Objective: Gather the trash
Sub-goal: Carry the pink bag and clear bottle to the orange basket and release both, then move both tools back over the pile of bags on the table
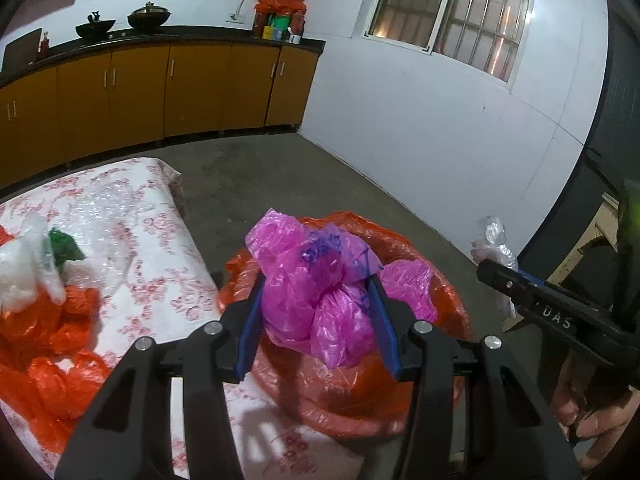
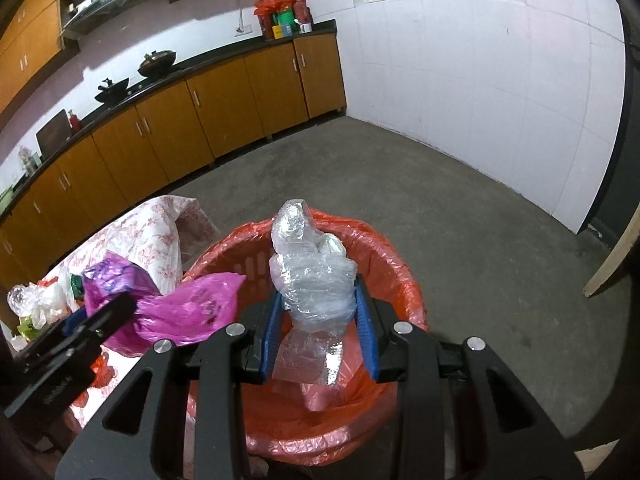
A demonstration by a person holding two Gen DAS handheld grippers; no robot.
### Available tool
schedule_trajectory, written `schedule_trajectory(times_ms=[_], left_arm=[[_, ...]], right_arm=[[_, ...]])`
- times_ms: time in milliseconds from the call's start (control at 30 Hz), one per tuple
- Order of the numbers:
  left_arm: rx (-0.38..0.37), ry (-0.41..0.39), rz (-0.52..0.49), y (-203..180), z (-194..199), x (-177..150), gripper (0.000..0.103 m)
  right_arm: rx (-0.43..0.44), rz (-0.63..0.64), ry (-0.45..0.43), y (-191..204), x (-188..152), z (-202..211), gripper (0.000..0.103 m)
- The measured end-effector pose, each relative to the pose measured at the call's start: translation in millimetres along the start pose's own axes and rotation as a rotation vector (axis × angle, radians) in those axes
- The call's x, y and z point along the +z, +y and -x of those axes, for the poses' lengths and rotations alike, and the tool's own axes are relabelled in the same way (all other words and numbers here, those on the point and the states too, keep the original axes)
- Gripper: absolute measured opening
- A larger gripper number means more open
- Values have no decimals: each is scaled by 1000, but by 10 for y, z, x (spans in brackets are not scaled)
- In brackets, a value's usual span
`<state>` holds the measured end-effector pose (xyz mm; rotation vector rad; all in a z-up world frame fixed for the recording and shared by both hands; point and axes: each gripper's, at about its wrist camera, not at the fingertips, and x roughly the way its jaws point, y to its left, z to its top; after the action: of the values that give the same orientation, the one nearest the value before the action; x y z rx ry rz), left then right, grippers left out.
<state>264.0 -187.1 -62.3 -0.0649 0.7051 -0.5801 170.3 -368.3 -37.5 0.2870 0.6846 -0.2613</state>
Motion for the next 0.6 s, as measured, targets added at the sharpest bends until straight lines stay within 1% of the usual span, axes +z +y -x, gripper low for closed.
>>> schedule_trajectory(times_ms=[67, 133, 167, 233, 333, 467, 600], left_arm=[[1, 1, -7, 1, -47, 11, 49], [1, 6, -8, -5, -84, 7, 53], [5, 12, -9, -2, -115, 7, 54], [12, 21, -5, 52, -158, -1, 61], [22, 19, 13, 146, -119, -19, 68], [42, 13, 32, 261, -30, -40, 70], [96, -15, 61, 406, 209, -100, 73]], right_arm=[[4, -6, -4, -11, 28, 2, 35], [6, -11, -12, -26, 45, 6, 36], [9, -16, -16, -38, 46, 8, 38], [12, -29, -19, -54, 47, 11, 52], [8, -35, -28, -79, 48, 28, 60], [-4, -30, -29, -87, 30, 50, 62], [-9, -2, -41, -8, 13, 91, 64]])
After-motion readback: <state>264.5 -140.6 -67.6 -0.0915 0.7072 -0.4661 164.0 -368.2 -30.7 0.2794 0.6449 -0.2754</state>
